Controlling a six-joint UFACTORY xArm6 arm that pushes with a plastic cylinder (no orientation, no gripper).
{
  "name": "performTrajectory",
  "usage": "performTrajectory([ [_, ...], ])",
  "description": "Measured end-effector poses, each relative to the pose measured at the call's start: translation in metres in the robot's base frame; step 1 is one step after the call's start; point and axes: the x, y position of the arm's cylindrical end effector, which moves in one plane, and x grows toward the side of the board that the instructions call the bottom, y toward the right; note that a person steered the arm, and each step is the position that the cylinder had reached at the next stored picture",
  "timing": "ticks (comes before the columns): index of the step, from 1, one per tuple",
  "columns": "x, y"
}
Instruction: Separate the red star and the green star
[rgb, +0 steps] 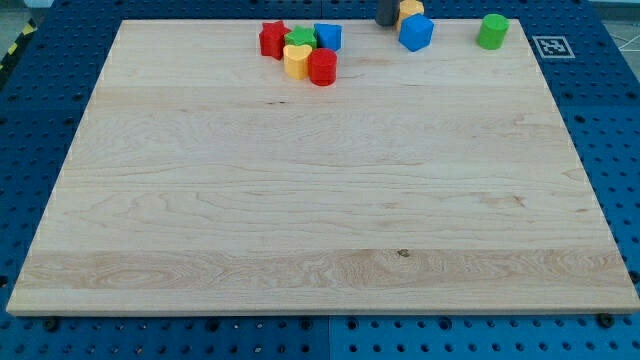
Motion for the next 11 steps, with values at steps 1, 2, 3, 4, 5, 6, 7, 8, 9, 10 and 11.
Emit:
performTrajectory([
  [1, 0.001, -0.006],
  [2, 0.000, -0.013],
  [3, 0.000, -0.063],
  [4, 0.002, -0.088],
  [5, 0.010, -0.116],
  [6, 0.008, -0.181],
  [7, 0.000, -0.230],
  [8, 0.014, -0.227],
  [9, 0.019, -0.197],
  [10, 0.031, -0.167],
  [11, 0.064, -0.151],
])
